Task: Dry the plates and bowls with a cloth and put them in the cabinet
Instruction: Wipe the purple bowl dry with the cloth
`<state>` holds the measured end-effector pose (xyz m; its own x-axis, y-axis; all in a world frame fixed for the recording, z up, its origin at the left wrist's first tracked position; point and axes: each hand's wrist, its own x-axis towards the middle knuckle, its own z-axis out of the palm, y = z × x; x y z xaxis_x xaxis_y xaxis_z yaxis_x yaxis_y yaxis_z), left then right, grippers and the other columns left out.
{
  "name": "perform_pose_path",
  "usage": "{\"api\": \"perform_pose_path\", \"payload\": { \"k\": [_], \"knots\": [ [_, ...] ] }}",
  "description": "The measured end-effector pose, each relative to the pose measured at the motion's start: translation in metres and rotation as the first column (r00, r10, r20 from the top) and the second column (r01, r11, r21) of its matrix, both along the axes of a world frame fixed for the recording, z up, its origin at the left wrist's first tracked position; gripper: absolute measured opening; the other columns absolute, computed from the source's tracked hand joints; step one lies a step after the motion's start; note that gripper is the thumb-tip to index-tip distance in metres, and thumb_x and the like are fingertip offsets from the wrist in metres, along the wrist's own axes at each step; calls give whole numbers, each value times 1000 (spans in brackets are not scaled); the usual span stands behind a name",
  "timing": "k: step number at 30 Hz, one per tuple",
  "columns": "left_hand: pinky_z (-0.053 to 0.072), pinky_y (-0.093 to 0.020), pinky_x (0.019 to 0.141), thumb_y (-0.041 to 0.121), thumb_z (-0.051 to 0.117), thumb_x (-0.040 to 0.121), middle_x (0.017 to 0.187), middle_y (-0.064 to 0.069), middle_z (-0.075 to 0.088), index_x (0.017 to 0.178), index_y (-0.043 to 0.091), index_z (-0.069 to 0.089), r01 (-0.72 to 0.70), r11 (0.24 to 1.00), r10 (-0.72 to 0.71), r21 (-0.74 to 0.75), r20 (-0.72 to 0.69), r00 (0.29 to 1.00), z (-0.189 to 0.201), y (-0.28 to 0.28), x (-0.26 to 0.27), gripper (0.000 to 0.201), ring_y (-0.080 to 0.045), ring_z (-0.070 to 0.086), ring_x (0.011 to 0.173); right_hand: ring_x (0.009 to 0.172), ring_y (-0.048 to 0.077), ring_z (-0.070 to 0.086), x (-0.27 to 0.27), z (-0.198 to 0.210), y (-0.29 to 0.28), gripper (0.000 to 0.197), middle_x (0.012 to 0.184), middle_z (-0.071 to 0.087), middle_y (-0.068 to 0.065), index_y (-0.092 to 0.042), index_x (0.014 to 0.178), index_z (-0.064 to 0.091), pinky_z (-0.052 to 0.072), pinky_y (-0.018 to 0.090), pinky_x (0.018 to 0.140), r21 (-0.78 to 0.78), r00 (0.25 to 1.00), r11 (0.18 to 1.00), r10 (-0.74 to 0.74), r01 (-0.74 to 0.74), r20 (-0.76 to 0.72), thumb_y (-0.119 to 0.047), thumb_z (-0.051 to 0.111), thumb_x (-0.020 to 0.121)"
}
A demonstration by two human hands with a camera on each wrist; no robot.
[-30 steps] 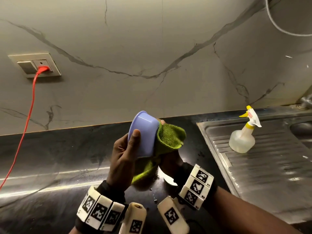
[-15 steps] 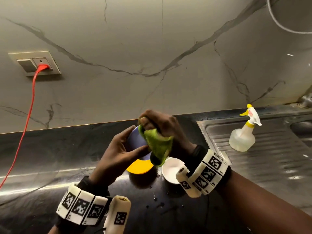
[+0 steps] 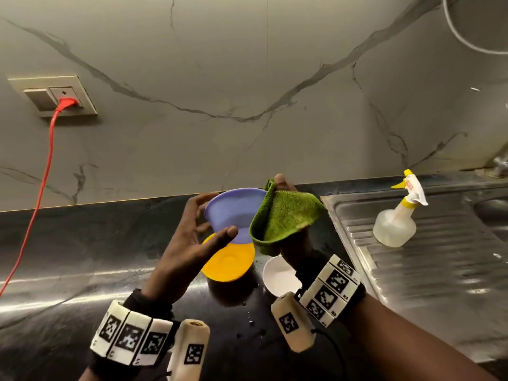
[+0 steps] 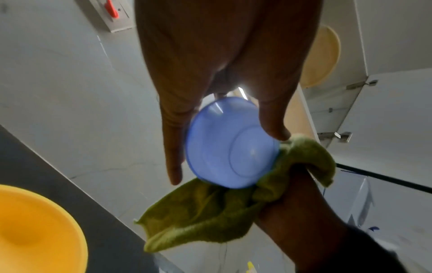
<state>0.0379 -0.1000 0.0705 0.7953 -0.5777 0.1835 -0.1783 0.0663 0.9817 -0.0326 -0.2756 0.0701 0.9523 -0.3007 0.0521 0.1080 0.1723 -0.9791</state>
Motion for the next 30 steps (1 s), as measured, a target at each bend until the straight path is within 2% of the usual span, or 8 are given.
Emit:
{"api": "perform_pose_path", "payload": {
  "k": [4,7,9,11,15,21,25,30],
  "knots": [
    [57,-29,79,34,86,56,103,6,69,114,27,56,-97,992,108,-85,141,984,-5,-5,-3,66,-11,67,94,87,16,70,6,8,3,118,93,60,24,14,120,46,54,39,90,-11,989,1000,-27,29,148,-69,84,45],
    [57,-30,69,34,88,56,97,-9,67,105,17,60,-127,988,145,-88,256,956,-3,1,2,59,-23,63,85,69,-13,61,25,3,-23,27,83,59,-7,-13,88,49,49,19,76,-161,975,971,-149,176,167,-21,72,77],
    [56,-40,68,36,89,58,97,-18,63,105,10,58,-136,990,141,-39,333,932,-6,9,5,62,-38,60,87,67,-2,63,33,9,-48,8,85,61,1,-10,86,51,51,30,71,-75,963,973,-201,217,181,-11,59,88],
    [55,-43,69,40,89,57,97,-18,62,104,9,57,-172,985,168,-22,366,915,-12,15,8,64,-41,59,88,64,10,63,35,16,-70,11,87,55,16,1,98,48,53,24,58,62,938,969,-245,237,245,-8,43,100],
    [54,-25,68,39,90,59,95,4,67,101,29,59,-252,965,261,-72,372,891,-13,22,14,52,-17,64,84,58,6,58,24,5,-97,32,74,54,3,-11,84,48,50,22,58,198,919,919,-371,342,134,-19,27,108],
    [54,-24,71,42,92,61,96,11,67,99,35,55,-330,942,327,-66,413,850,-20,18,14,53,-9,64,84,64,-17,57,3,-31,-137,37,89,55,-11,-30,88,52,50,22,73,-312,797,769,-602,558,-57,5,45,99],
    [53,-40,64,52,84,60,88,-3,64,92,22,52,-353,935,318,-27,500,805,-26,8,7,54,-28,62,80,97,38,62,13,-43,-136,31,101,67,24,-2,101,59,42,43,79,-694,733,535,-680,482,-15,-29,46,104],
    [51,-39,59,49,83,63,85,-6,60,94,12,55,-358,933,277,36,563,779,-27,1,2,56,-23,58,77,117,46,51,21,-77,-142,37,123,57,33,3,120,51,38,44,89,-798,697,554,-669,237,-257,-28,42,104]
  ]
}}
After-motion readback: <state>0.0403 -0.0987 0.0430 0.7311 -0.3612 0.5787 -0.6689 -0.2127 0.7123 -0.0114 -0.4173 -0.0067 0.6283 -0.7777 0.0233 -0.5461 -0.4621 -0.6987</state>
